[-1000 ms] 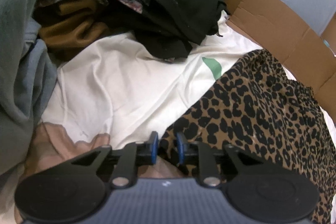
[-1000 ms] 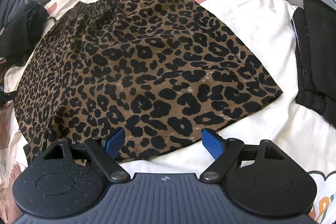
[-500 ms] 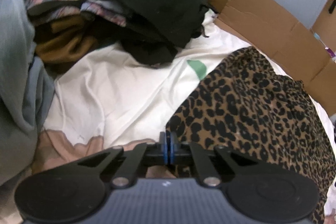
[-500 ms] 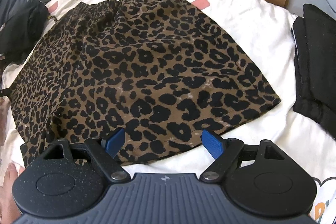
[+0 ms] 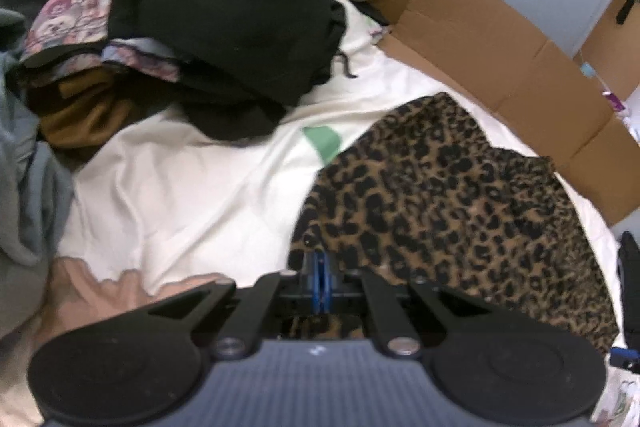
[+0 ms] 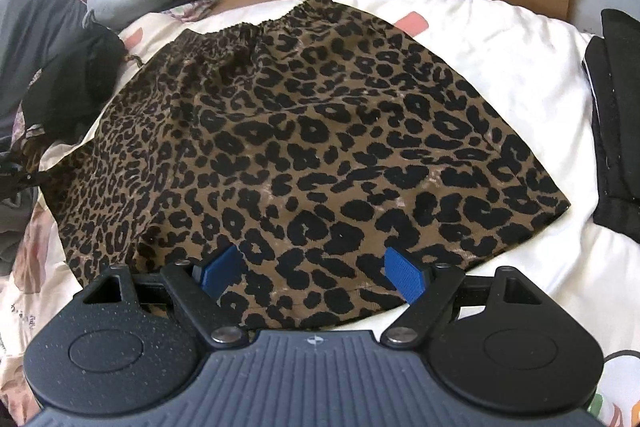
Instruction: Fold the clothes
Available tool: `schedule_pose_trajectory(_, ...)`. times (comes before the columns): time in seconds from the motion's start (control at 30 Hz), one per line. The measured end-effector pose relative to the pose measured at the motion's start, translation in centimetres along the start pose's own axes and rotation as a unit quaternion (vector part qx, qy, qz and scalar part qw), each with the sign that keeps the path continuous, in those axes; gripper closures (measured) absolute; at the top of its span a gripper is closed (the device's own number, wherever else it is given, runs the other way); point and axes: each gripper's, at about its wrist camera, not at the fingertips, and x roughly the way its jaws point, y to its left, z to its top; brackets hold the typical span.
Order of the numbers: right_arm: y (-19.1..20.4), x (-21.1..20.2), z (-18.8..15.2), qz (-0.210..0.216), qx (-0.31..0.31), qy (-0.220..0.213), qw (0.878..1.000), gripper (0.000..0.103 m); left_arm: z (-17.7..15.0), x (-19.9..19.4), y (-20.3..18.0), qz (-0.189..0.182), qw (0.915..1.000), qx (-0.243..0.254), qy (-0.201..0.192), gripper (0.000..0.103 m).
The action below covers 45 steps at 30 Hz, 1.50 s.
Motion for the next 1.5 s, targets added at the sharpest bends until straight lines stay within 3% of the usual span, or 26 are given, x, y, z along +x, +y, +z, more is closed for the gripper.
schedule_pose_trajectory(0.53, 1.1, -0.4, 0.7, 0.034, -0.006, -0.011, 0.999, 0.018, 0.5, -0.7, -7.8, -0.027, 0.9992, -0.029, -0.009, 0.101)
schedule_pose_trajectory(0.93, 2.9, -1.1, 1.6, 0.058, -0.022, -0.030, 0.998, 0.018, 0.3, -0.9, -14.6, -0.072, 0.9972, 0.012, 0.020, 0.101)
schedule_pose_trajectory(1.23, 4.3, -1.4, 2.4, 0.081, -0.033, -0.049, 0.995, 0.018, 0.5, -0.2, -20.3, -0.127, 0.9875, 0.072, 0.059, 0.101)
schedule_pose_trajectory(1.5, 5.4, -1.7, 2.9, 0.103, -0.042, -0.068, 0.991, 0.018, -1.0, 1.4, -25.4, -0.177, 0.9764, 0.097, 0.077, 0.101)
